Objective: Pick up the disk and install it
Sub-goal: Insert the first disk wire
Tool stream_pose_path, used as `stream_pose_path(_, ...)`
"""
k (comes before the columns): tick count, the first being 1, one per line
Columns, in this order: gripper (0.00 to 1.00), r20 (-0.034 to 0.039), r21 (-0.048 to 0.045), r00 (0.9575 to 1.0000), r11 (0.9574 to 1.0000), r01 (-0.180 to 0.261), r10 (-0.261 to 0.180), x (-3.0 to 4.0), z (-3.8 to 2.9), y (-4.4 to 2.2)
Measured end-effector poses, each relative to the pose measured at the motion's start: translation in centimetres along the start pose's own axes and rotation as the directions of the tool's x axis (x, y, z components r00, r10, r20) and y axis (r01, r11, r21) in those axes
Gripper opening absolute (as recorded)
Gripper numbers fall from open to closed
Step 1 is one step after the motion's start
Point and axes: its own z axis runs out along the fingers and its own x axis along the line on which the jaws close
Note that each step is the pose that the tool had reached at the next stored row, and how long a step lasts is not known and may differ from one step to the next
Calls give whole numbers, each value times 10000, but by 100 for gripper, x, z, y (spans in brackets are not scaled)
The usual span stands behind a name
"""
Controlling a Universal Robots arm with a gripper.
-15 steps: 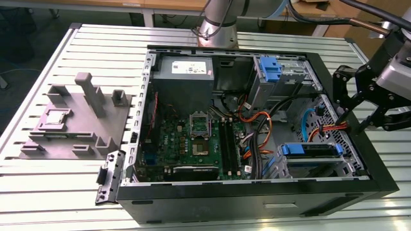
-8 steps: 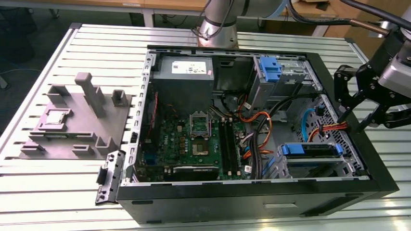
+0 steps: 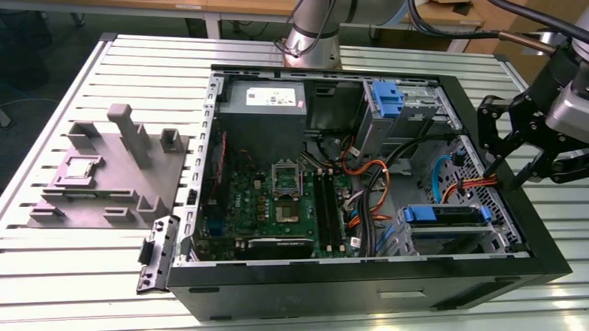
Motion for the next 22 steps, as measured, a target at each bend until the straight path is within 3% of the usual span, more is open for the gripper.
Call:
stream_pose_path(5, 38, -172, 134, 9994, 9994, 316, -314, -1, 19, 1)
stream_pose_path(9, 38, -422, 248, 9985, 9990, 361, -351, -27, 27, 23)
stream_pose_path(11, 38, -501, 300, 9981, 9989, 368, -352, -48, 34, 42)
stream_pose_path(15, 38, -575, 372, 9973, 9981, 489, -467, -67, 49, 43)
stream_pose_path(22, 38, -562, 434, 9916, 9920, 1189, -1164, -77, 70, 48)
